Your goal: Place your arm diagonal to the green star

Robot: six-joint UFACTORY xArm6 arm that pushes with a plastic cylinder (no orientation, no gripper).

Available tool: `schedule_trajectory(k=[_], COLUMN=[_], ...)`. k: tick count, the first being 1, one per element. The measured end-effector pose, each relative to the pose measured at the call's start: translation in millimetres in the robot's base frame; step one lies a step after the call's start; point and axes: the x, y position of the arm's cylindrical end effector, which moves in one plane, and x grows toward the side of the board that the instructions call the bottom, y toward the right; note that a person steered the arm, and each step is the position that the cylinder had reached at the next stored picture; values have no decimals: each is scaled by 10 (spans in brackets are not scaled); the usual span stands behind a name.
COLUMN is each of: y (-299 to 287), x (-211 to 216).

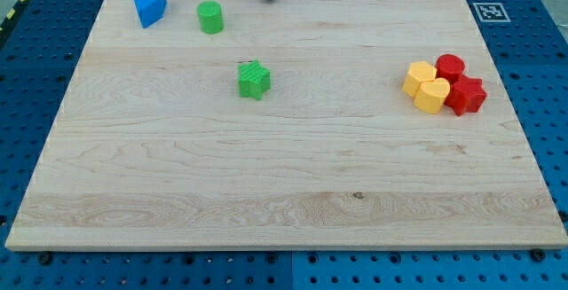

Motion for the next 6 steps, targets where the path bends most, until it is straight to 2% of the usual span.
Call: schedule_trajectory(k=[3, 4, 5, 6], y=[92, 418, 620, 644], x=[-4, 95, 407, 546])
